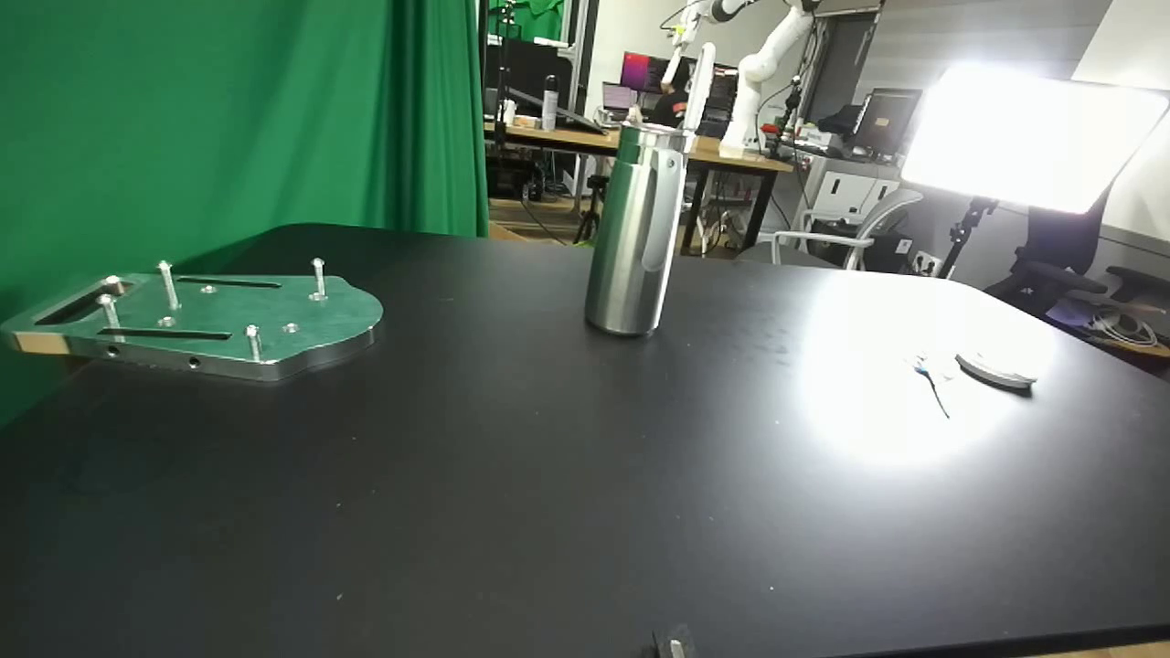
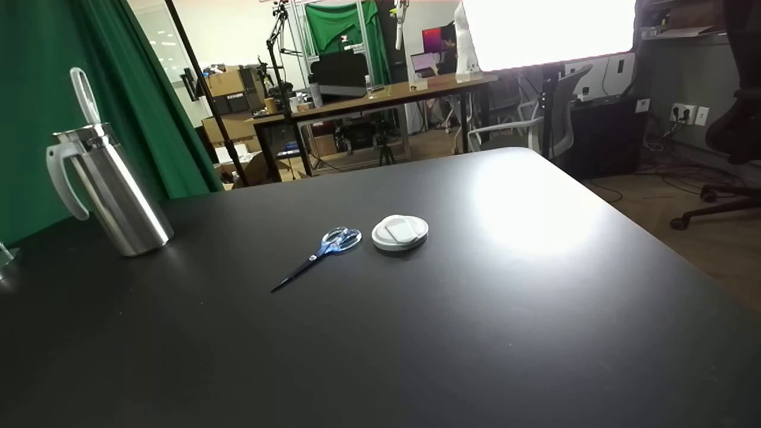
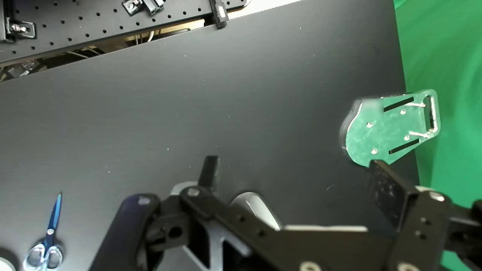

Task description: Clean the inside of the flask using the bottle brush

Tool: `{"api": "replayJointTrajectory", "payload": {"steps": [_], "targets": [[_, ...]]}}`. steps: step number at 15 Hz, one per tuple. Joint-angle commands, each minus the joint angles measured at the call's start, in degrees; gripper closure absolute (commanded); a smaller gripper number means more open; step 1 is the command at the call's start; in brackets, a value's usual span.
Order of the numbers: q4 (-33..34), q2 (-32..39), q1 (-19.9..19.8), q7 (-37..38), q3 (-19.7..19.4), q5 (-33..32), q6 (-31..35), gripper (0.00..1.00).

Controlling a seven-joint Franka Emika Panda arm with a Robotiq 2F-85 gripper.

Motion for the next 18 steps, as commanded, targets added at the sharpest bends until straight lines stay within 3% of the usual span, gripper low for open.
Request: {"api": "replayJointTrajectory", "payload": {"steps": [1,9,18], "targets": [[0.4,0.8,-1.1,-0.6,1.0,0.0,0.4,0.0],[8.1,18.6,0.2,-9.2,1.2,-0.7,7.3,0.0],[28.3,39.7,-0.5,-14.4,-0.1,-12.3,4.6,0.0]]}}
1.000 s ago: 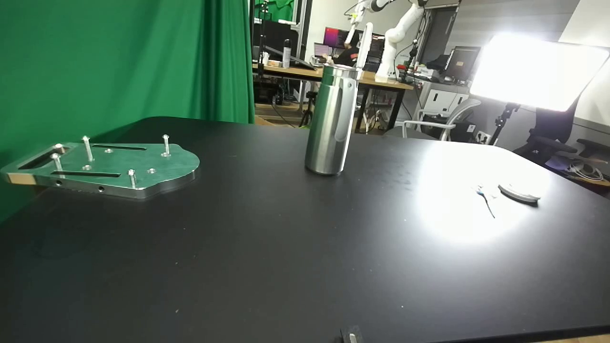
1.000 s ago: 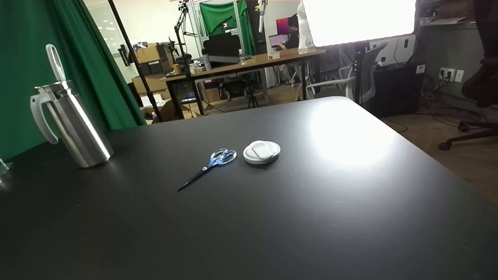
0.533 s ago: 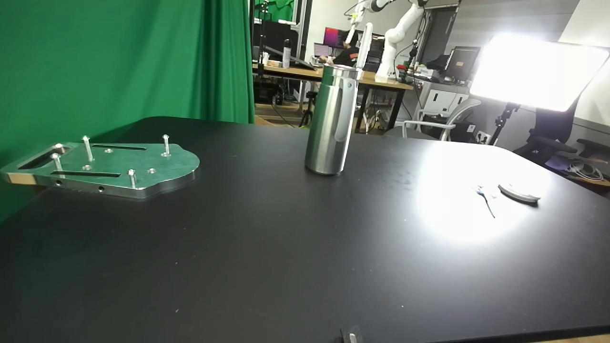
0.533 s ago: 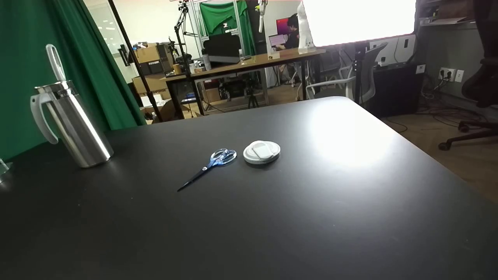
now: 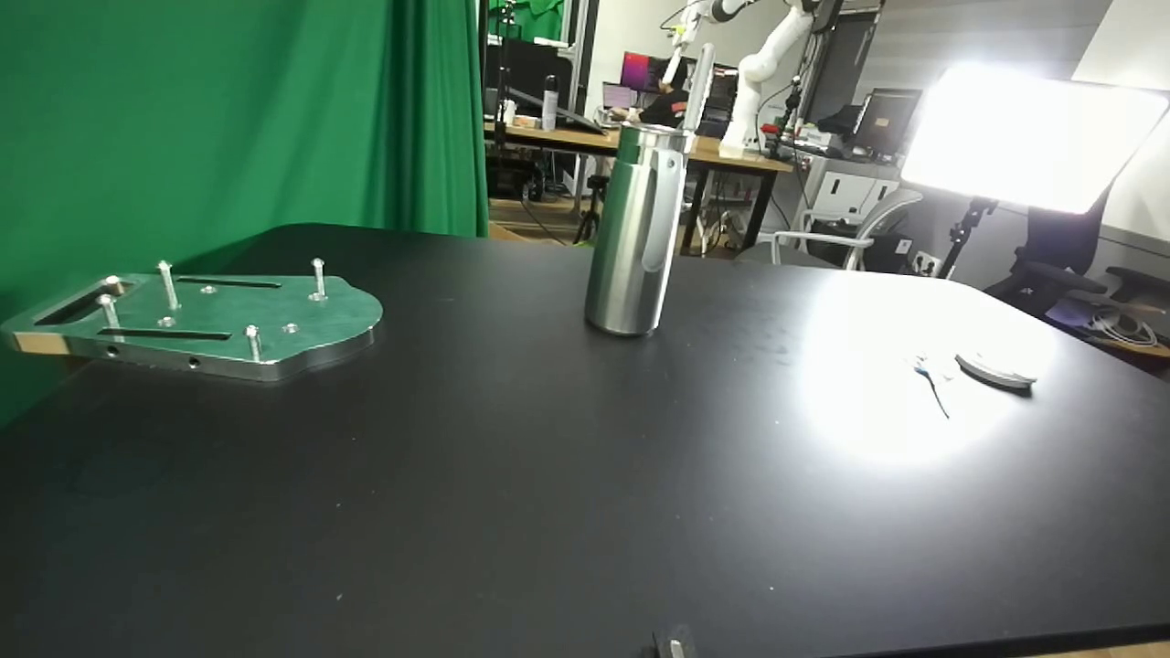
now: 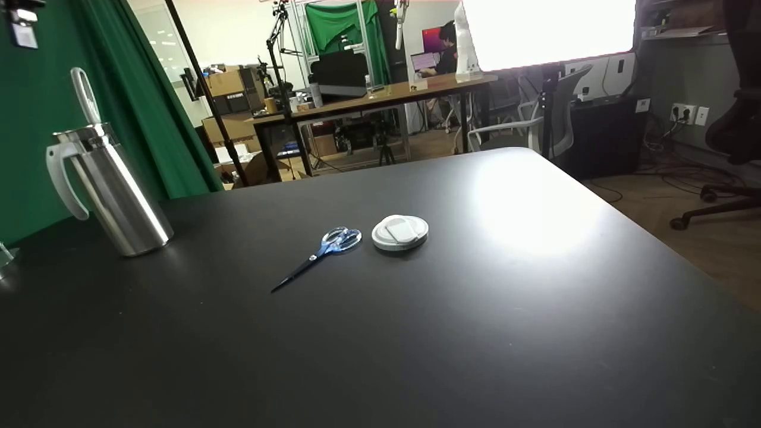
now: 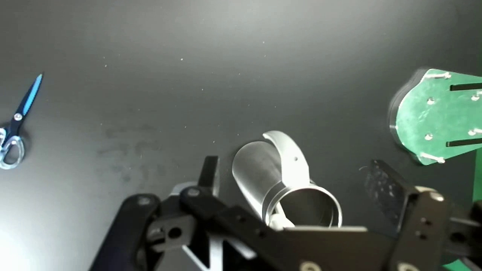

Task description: Clean the inside of the flask using the bottle brush

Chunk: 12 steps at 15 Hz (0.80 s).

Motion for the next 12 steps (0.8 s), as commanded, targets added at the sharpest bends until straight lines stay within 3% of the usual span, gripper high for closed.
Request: {"api": "replayJointTrajectory", "payload": {"steps": [1,9,10,12], "targets": [[10.1,8.6,0.1,-1.4,-0.7,-3.8,-4.0,0.0],[16.8,17.2,0.7,-1.9,-0.8,-3.2,-3.9,0.0],[17.2,17.5,0.8,-2.1,-0.8,-3.2,-3.1,0.25],[18.3,18.1,0.8,-2.3,-0.7,-2.6,-2.3,0.32]]}}
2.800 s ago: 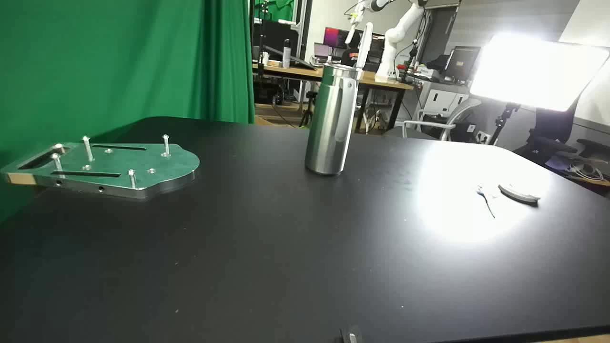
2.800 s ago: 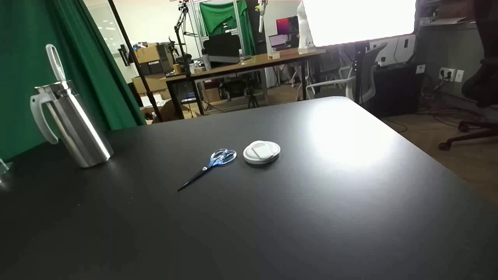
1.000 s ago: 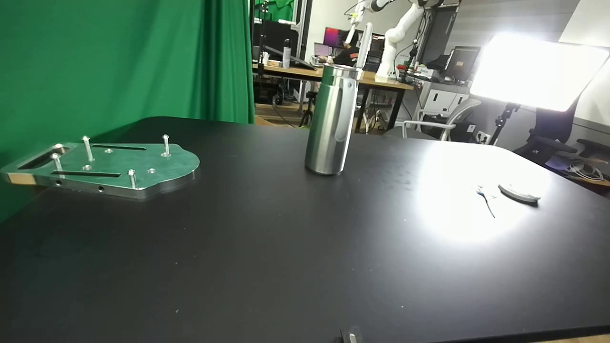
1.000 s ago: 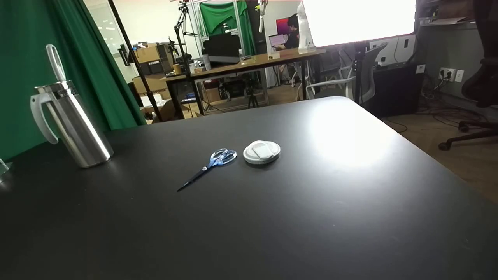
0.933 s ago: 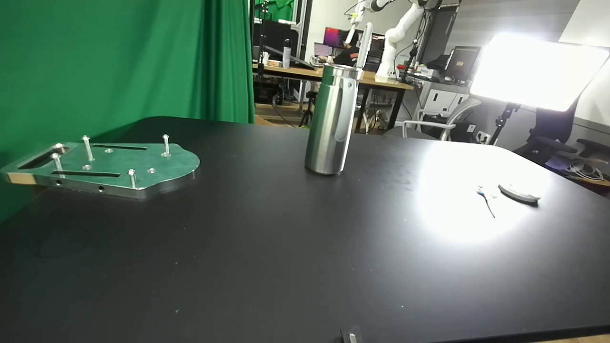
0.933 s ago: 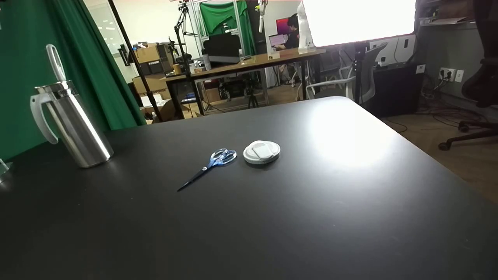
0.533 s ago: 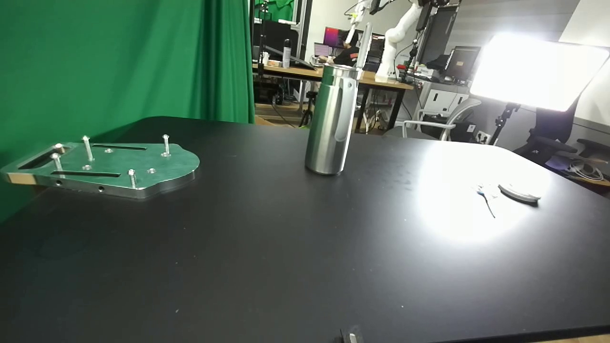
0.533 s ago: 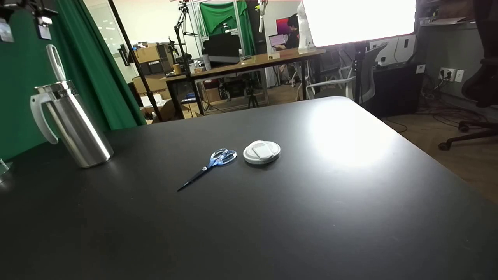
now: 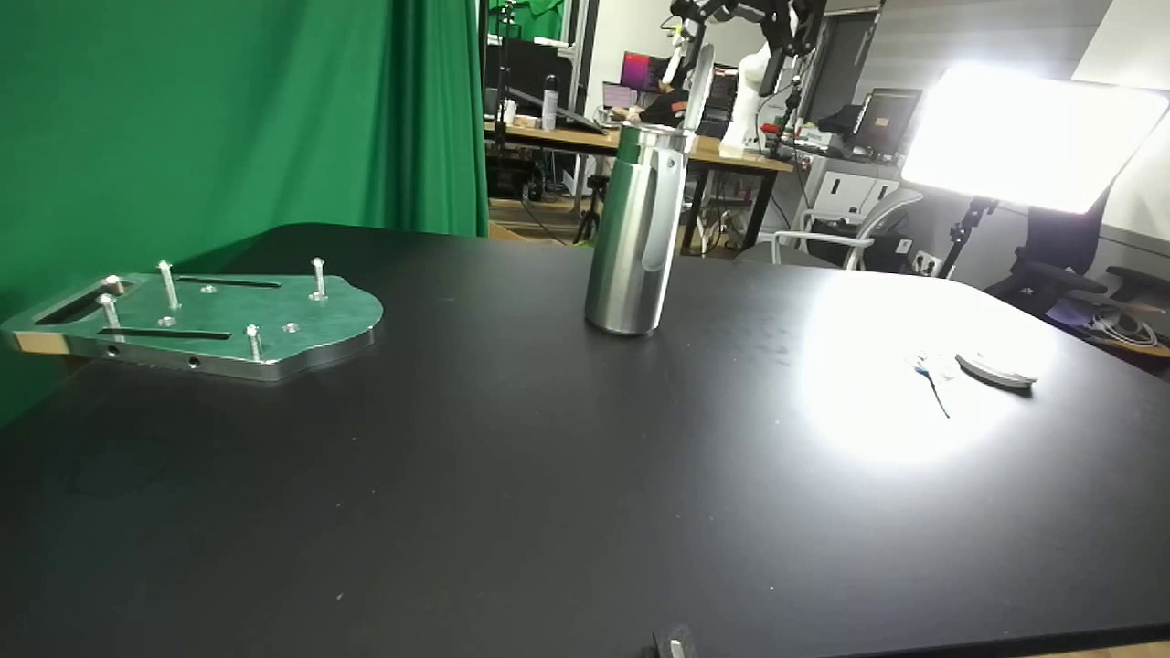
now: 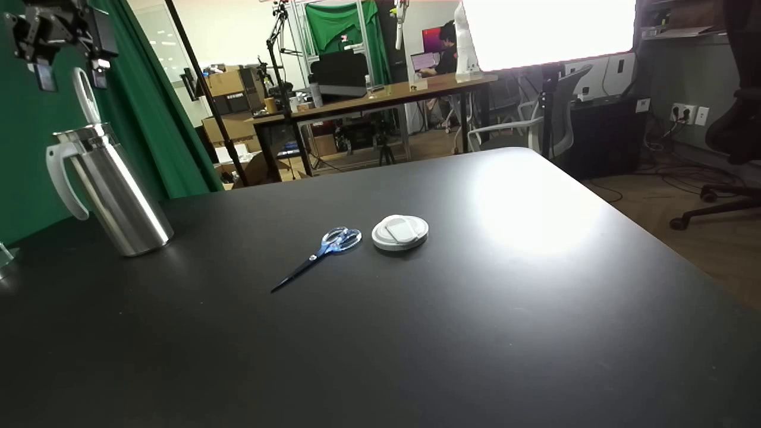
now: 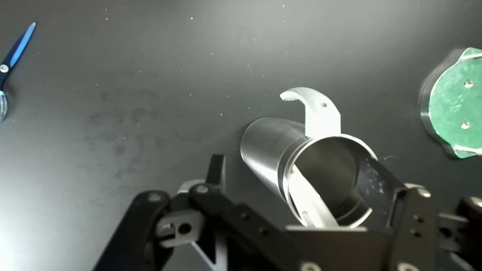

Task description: Clean the inside of the flask using the bottle brush

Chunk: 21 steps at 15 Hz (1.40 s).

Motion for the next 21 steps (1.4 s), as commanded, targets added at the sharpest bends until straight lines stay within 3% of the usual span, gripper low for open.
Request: {"api": "replayJointTrajectory", "payload": {"steps": [1,8,10,21], "targets": [[4.0,1.7,0.3,-0.5,-0.1,0.4,-0.1,0.4],[6.5,3.4,0.6,1.9,-0.4,0.3,-1.7,0.89],[6.8,3.7,0.4,2.4,-0.6,0.6,-2.1,0.99],[12.5,-0.8,0.7,4.0,-0.5,0.4,-7.9,0.96]]}}
